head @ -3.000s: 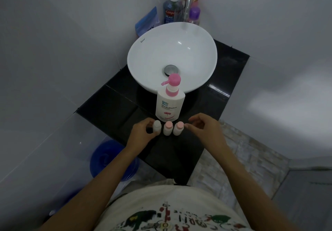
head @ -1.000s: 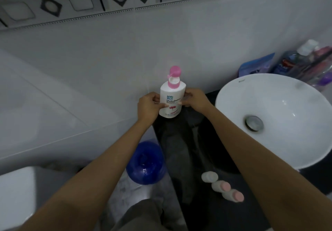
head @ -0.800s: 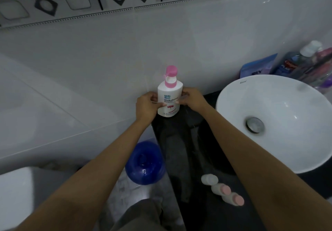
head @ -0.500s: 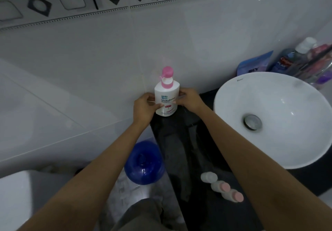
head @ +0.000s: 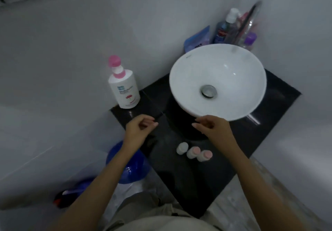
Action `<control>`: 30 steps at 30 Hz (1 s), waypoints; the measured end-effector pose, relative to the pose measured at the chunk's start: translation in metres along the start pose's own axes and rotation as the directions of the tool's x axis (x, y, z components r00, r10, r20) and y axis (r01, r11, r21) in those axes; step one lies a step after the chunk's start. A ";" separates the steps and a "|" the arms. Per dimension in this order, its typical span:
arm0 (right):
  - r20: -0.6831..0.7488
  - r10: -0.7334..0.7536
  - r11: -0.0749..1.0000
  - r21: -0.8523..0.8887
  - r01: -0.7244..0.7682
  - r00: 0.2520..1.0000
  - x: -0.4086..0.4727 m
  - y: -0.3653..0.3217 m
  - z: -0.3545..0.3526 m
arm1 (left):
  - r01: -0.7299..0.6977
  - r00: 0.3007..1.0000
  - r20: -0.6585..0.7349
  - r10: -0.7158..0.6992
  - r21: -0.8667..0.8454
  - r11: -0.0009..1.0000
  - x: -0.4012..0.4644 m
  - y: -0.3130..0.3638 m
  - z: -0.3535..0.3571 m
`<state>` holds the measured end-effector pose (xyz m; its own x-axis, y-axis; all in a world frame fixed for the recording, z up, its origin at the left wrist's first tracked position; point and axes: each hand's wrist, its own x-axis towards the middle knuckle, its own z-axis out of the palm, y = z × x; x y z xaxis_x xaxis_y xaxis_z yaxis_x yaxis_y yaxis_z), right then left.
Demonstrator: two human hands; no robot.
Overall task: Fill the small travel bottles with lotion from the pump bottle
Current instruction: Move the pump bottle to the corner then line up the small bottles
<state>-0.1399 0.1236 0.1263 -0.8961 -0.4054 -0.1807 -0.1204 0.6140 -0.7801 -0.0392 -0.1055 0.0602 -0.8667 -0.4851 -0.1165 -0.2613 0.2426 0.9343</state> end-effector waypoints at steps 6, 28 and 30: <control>0.056 -0.041 0.955 -0.291 0.055 0.998 -0.043 0.053 0.010 | -0.254 0.877 0.460 0.138 0.200 0.946 -0.025 0.012 0.048; 0.087 -0.191 0.857 -0.470 0.209 0.978 -0.042 0.054 0.034 | -0.232 0.925 0.368 0.095 0.347 0.909 -0.042 0.002 0.059; 0.095 -0.214 0.871 -0.432 0.234 0.972 -0.038 0.044 0.034 | -0.201 0.948 0.302 0.095 0.340 0.919 -0.042 0.003 0.050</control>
<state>-0.0966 0.1435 0.0787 -0.8048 -0.5899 -0.0660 -0.4991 0.7327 -0.4626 -0.0243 -0.0426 0.0512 -0.9753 -0.1832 -0.1235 -0.2110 0.6062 0.7668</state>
